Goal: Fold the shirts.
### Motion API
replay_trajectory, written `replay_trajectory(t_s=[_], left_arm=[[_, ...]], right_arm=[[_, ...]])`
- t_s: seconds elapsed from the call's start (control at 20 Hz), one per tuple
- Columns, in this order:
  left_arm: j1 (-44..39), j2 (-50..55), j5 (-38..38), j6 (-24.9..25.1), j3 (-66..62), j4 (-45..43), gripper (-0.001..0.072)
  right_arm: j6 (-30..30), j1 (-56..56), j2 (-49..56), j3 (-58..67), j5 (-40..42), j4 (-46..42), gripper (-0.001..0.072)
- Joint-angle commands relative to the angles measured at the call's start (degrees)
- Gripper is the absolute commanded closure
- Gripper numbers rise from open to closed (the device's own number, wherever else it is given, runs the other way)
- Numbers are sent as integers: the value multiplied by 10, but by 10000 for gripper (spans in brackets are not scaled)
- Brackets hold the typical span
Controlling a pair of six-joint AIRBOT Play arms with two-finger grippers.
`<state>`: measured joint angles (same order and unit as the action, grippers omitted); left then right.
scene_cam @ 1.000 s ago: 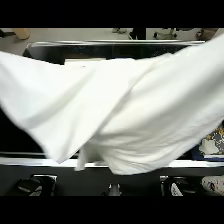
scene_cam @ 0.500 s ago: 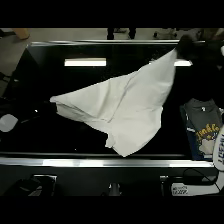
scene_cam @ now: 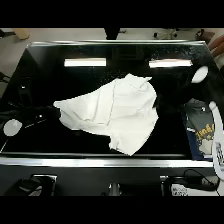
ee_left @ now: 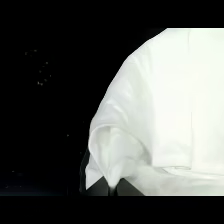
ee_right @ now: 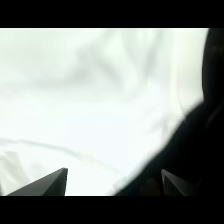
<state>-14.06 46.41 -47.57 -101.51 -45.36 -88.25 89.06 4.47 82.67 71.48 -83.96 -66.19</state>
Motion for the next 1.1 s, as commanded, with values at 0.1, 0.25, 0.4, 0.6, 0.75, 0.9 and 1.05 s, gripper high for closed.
replay_trajectory(t_s=[0.1, 0.25, 0.4, 0.6, 0.75, 0.9, 1.05], left_arm=[[0, -6, -10, 6, 1, 11, 682], [-1, -11, -11, 6, 1, 24, 682], [-1, -21, -10, 6, 1, 24, 682], [1, -38, -10, 57, -32, 20, 682], [0, -63, -10, 71, -168, -6, 683], [1, -85, -9, 70, -389, -59, 683], [1, -100, -10, 52, -558, -97, 683]], right_arm=[[-41, -19, -73, -316, 100, 121, 105], [-46, -32, -73, -359, 179, 158, 108], [-49, -36, -73, -361, 252, 178, 417], [-101, -35, -109, -260, 254, 184, 695], [-109, -36, -201, -58, 231, 159, 697], [-109, -36, -302, 179, 280, 82, 695], [-89, -36, -395, 315, 353, -31, 695]])
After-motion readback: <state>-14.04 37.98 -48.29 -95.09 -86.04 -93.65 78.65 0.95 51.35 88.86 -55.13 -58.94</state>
